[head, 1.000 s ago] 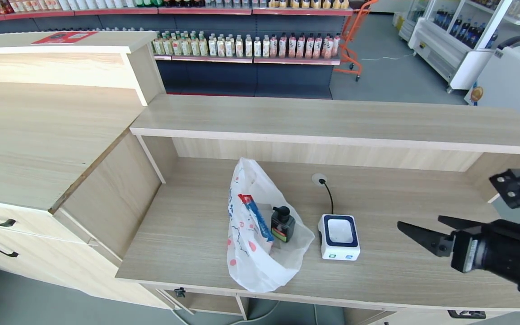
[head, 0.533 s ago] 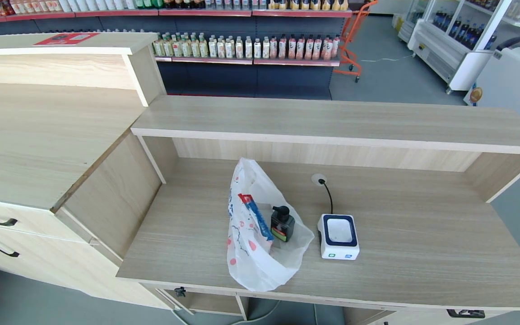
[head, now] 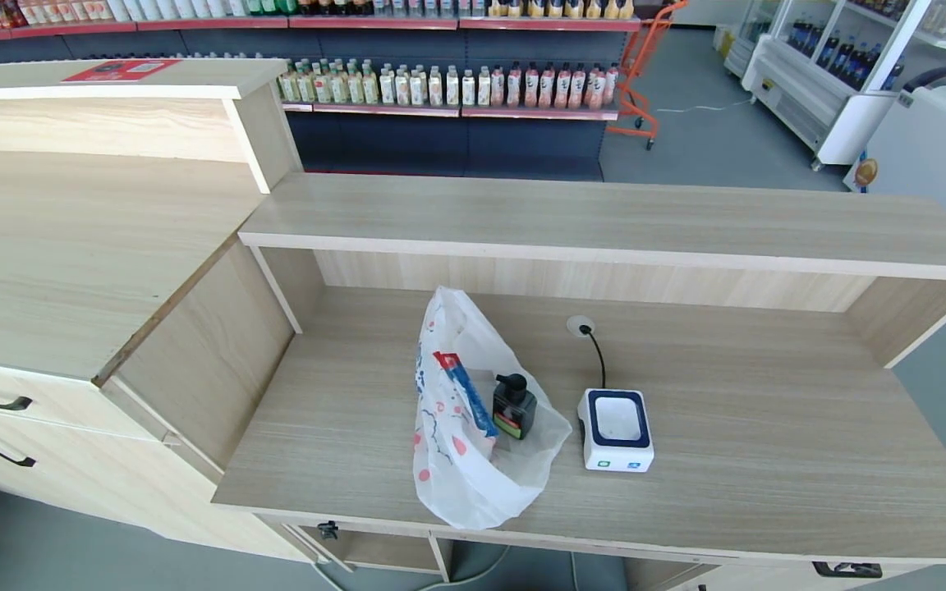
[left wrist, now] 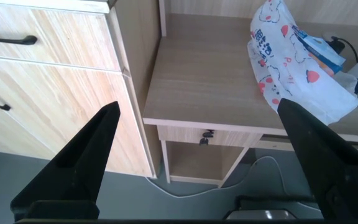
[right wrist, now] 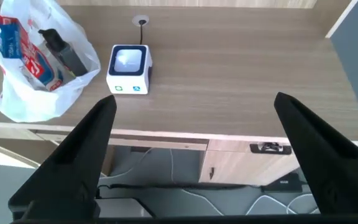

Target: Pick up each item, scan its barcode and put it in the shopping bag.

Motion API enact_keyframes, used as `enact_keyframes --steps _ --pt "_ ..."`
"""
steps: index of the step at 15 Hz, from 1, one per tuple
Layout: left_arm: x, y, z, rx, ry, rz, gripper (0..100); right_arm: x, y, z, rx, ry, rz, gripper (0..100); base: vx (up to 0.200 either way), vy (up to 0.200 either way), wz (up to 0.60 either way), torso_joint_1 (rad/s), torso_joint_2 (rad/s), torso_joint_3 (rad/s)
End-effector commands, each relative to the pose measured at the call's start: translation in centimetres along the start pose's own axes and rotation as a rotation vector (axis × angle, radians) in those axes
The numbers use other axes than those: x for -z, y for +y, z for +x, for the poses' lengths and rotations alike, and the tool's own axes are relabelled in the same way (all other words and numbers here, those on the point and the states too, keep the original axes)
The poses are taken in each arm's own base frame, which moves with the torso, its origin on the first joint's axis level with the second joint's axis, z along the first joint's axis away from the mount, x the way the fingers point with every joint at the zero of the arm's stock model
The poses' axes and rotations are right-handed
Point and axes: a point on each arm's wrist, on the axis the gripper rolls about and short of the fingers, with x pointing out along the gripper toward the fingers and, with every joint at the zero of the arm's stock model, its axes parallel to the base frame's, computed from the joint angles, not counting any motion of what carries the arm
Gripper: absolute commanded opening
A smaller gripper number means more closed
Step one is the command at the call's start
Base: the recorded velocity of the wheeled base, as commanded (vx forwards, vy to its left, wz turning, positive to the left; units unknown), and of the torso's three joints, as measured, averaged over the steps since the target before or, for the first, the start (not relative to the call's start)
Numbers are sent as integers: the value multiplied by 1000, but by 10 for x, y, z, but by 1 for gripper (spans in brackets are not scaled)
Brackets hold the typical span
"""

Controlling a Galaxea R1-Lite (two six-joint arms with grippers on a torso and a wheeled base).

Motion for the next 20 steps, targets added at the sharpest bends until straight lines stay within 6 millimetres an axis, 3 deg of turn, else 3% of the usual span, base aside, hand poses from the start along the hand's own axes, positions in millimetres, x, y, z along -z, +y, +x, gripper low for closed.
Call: enact_keyframes --steps 1,2,10,20 --pt "0 0 0 0 -1 -1 100 1 0 0 -1 0 -1 100 0 0 0 0 0 0" --pt "0 0 0 0 -1 -1 100 1 0 0 -1 2 -1 0 0 0 0 0 0 0" --pt "0 0 0 0 -1 1 100 1 0 0 1 2 11 0 0 0 0 0 0 0" --pt "0 0 0 1 -1 9 100 1 0 0 1 2 10 0 0 -200 0 5 4 1"
